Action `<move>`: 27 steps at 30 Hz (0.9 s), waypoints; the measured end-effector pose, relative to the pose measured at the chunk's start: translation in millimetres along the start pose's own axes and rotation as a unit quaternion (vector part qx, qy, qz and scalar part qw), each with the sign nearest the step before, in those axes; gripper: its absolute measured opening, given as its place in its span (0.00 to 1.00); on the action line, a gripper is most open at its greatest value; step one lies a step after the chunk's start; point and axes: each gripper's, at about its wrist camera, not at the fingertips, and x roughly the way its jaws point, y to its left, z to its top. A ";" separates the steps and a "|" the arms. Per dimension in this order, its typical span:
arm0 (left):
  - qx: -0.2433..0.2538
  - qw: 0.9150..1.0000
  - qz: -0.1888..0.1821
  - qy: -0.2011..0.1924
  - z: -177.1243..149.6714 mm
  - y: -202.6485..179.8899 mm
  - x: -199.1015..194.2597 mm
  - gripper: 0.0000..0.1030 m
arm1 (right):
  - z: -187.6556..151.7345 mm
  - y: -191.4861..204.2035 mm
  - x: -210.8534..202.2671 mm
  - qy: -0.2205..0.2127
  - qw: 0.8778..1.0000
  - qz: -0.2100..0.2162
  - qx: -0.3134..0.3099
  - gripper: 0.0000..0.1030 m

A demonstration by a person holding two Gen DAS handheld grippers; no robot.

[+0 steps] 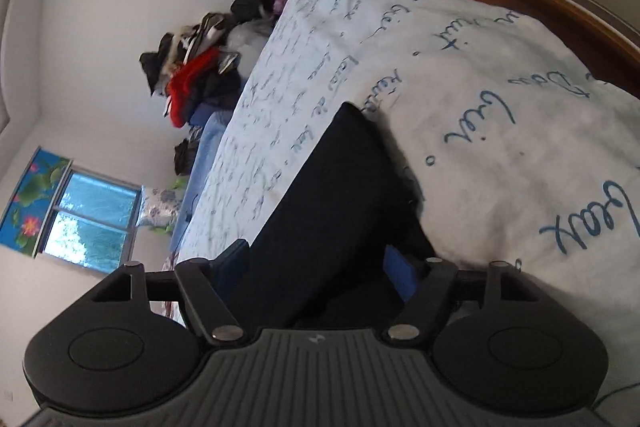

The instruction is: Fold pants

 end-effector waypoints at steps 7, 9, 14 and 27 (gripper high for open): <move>0.006 1.000 -0.016 0.019 -6.5 -8.3 10.8 0.88 | 4.2 11.2 33.0 -0.009 1.000 0.023 0.006 0.69; 0.020 0.999 -0.021 0.021 -8.4 -16.2 14.8 0.88 | 2.6 15.0 37.6 -0.018 1.000 0.015 -0.011 0.25; 0.030 0.999 -0.031 0.028 -7.2 -26.8 19.4 0.88 | 1.0 42.5 19.6 -0.054 0.996 0.050 -0.046 0.03; 0.000 0.998 -0.067 0.013 7.3 -19.4 19.9 0.90 | -2.9 -15.5 -7.5 -0.016 0.998 -0.036 0.054 0.08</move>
